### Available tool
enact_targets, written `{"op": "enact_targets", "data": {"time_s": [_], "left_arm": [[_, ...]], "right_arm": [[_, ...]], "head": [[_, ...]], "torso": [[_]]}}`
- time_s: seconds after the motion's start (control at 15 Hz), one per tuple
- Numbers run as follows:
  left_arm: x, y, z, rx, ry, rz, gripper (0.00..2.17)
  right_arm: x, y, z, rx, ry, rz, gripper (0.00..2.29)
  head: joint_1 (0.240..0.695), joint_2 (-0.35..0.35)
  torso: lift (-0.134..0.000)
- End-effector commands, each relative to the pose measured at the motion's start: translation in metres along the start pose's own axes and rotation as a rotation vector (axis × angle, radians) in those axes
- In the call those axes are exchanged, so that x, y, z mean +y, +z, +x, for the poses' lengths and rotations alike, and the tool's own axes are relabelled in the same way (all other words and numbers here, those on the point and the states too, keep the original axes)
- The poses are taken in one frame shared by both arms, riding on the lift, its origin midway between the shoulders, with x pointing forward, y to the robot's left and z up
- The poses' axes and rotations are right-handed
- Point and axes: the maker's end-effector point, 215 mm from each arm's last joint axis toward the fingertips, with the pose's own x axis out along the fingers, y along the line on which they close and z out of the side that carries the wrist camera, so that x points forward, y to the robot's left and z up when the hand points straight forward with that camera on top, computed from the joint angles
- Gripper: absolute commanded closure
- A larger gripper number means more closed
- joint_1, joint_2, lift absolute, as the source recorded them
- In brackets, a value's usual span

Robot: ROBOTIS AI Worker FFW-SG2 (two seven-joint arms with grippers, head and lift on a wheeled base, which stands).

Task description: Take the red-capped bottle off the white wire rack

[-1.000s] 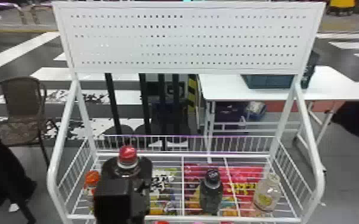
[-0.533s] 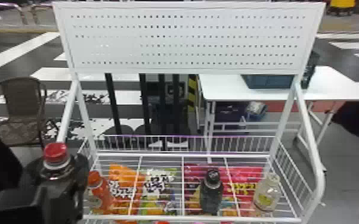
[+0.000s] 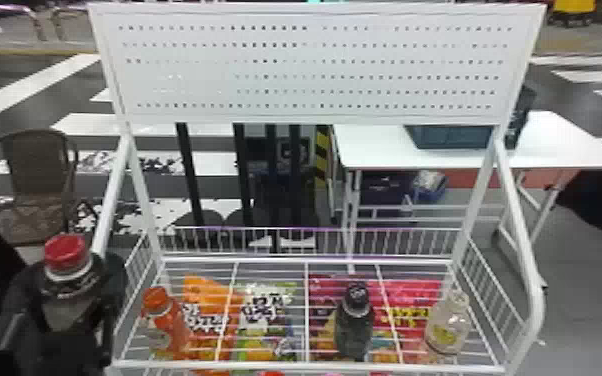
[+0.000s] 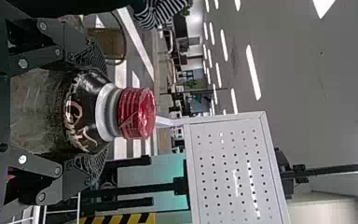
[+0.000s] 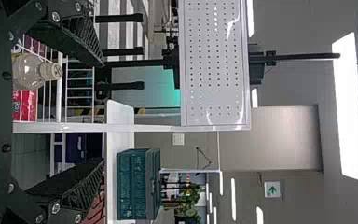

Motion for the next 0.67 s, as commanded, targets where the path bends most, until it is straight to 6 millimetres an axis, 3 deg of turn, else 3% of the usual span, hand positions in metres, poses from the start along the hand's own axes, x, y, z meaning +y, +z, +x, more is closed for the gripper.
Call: {"op": "enact_targets", "data": {"time_s": [0.0,0.6], "left_arm": [[0.0012,0.0001,-0.0013,0.0,0.002,0.004,1.05],[0.0014,-0.0052,-0.0014,0.009,0.005,0.009,1.05]], "right_arm": [[0.0004,0.0002,-0.0003,-0.001,-0.001,0.002,0.17],[-0.0009,-0.0011,-0.0001,0.0,-0.004,0.001,0.17]], "head": [[0.499,0.0],[0.499,0.0]], "torso": [[0.0],[0.0]]}}
